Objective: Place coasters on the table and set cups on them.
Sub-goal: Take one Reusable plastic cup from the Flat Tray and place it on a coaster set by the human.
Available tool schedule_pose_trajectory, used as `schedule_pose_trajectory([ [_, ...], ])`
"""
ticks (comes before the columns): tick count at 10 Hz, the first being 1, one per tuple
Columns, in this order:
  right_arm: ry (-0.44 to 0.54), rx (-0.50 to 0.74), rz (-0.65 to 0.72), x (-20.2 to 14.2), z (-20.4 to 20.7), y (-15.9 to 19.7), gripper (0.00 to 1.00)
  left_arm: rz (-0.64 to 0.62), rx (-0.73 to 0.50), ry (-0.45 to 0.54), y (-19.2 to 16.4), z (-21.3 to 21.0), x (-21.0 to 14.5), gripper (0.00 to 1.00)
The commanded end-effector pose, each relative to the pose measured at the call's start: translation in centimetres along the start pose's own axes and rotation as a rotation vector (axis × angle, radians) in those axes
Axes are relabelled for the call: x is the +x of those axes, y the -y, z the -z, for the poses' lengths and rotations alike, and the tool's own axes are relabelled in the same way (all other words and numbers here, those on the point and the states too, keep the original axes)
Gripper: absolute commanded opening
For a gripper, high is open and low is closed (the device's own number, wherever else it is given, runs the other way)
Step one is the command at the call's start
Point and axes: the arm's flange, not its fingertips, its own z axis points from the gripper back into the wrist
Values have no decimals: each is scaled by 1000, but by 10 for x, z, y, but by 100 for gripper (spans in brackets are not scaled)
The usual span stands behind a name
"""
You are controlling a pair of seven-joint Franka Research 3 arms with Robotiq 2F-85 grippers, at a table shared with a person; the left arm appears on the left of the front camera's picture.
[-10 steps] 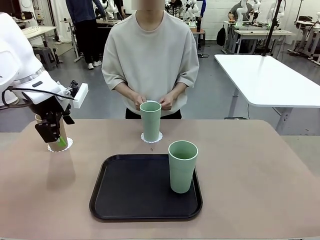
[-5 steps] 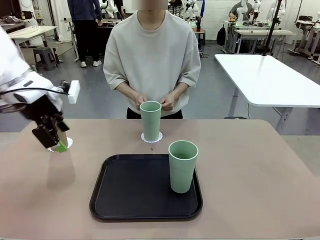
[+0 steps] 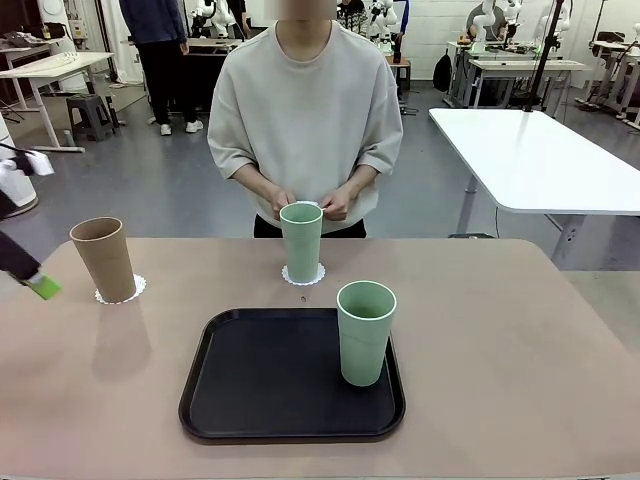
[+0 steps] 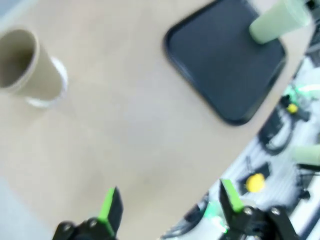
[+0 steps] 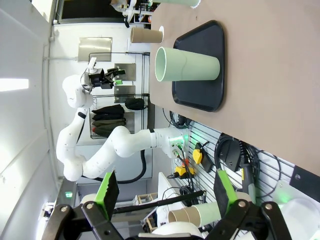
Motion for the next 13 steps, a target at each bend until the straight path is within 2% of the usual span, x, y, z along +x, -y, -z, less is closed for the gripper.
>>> schedule_pose_trajectory([
  [1, -1, 13, -5, 0, 0, 0, 100, -87, -223, 121, -42, -28, 6, 100],
  [3, -1, 13, -5, 0, 0, 0, 100, -52, -528, 314, -89, -43, -10, 100],
  [5, -1, 13, -5, 0, 0, 0, 100, -22, -725, 454, -125, -42, -33, 100],
  [6, -1, 13, -5, 0, 0, 0, 100, -13, -793, 489, -142, -40, -38, 100],
  [10, -1, 13, -5, 0, 0, 0, 100, -118, -881, 432, -190, -17, -71, 100],
  [13, -1, 13, -5, 0, 0, 0, 100, -211, -814, 377, -201, -11, -83, 100],
])
